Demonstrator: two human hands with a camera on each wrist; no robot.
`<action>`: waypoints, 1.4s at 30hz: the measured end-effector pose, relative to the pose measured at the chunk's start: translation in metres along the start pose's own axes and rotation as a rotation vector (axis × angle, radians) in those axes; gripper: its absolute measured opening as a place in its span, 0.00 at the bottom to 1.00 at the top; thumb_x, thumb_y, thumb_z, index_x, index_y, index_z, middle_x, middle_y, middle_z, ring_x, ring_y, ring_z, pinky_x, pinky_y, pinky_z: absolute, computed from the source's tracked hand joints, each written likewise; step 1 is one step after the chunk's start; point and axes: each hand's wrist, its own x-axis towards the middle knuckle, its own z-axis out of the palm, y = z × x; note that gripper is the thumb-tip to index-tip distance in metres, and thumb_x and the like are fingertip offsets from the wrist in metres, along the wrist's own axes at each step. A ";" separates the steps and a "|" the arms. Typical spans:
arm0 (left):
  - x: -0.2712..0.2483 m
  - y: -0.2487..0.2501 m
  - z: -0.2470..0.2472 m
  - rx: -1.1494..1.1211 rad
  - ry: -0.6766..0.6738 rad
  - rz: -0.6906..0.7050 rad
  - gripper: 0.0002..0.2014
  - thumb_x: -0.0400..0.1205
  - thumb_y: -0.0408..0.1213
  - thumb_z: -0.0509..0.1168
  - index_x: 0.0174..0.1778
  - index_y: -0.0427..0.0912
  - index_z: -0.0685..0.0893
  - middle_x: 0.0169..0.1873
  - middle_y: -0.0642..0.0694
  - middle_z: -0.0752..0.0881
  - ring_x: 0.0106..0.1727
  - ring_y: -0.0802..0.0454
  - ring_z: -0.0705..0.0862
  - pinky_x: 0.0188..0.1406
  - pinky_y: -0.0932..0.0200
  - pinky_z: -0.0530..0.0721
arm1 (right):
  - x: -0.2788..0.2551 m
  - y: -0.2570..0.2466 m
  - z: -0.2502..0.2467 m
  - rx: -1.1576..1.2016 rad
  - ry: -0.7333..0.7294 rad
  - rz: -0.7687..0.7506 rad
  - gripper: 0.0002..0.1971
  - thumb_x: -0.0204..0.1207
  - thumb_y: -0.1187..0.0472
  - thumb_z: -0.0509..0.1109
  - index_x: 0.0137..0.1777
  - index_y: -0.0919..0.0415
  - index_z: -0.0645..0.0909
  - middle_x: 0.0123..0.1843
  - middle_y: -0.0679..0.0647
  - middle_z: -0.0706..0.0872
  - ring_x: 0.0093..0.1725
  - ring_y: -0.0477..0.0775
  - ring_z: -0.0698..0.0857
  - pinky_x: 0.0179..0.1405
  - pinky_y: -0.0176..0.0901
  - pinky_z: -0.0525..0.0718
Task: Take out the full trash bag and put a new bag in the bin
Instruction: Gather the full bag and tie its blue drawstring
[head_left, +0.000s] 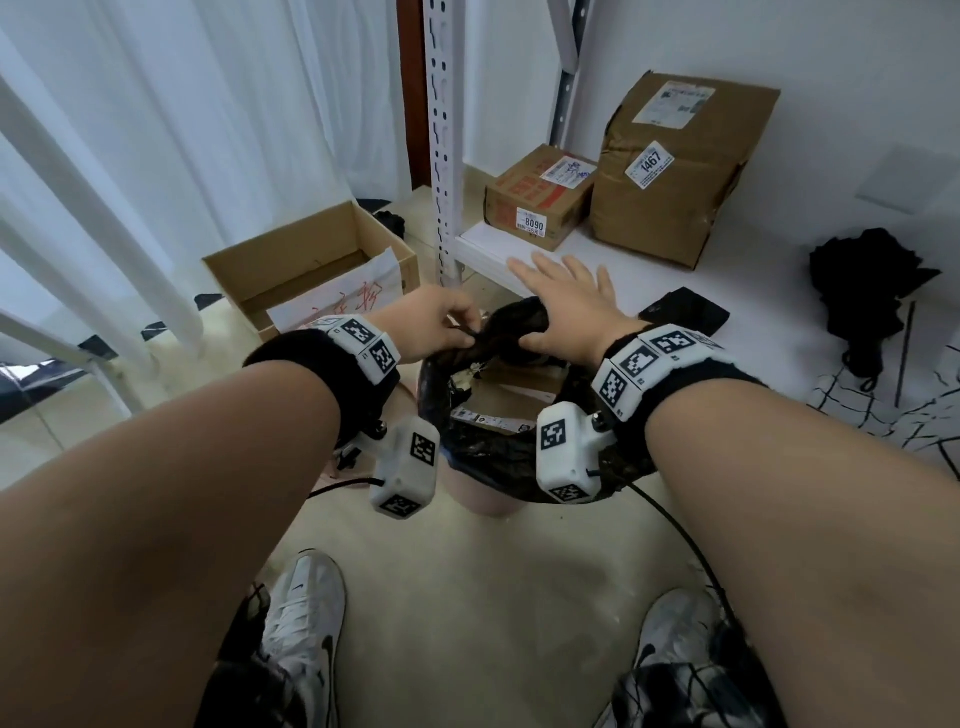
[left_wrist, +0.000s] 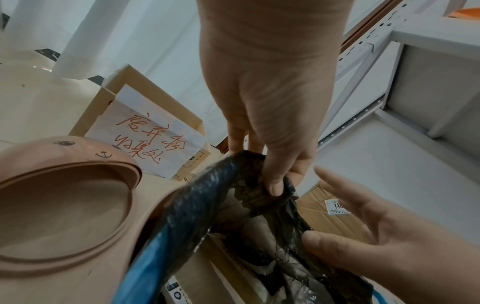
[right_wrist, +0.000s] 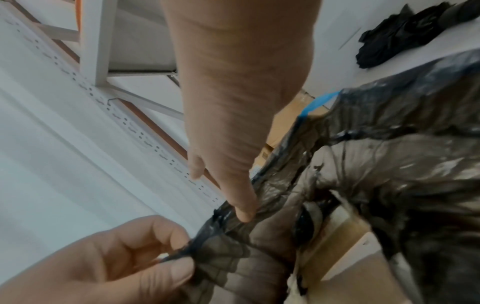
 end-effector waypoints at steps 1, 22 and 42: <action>-0.002 -0.001 -0.002 0.001 -0.004 0.003 0.04 0.79 0.30 0.68 0.48 0.38 0.84 0.43 0.50 0.81 0.47 0.57 0.77 0.48 0.69 0.70 | 0.003 -0.007 0.001 -0.023 -0.029 -0.030 0.41 0.75 0.50 0.71 0.83 0.41 0.50 0.87 0.49 0.45 0.85 0.60 0.42 0.81 0.68 0.37; -0.003 0.008 -0.017 0.031 0.303 -0.358 0.13 0.85 0.37 0.57 0.61 0.32 0.74 0.57 0.31 0.83 0.59 0.34 0.81 0.57 0.49 0.78 | -0.003 0.014 -0.008 -0.069 0.219 0.276 0.12 0.79 0.71 0.57 0.57 0.68 0.78 0.58 0.66 0.83 0.57 0.68 0.82 0.47 0.50 0.76; -0.014 0.019 -0.006 0.188 0.058 -0.550 0.32 0.78 0.53 0.67 0.66 0.28 0.74 0.55 0.34 0.84 0.53 0.38 0.84 0.49 0.51 0.81 | -0.024 0.027 -0.005 0.083 0.188 0.256 0.11 0.80 0.62 0.60 0.59 0.63 0.78 0.58 0.62 0.83 0.58 0.64 0.81 0.53 0.50 0.81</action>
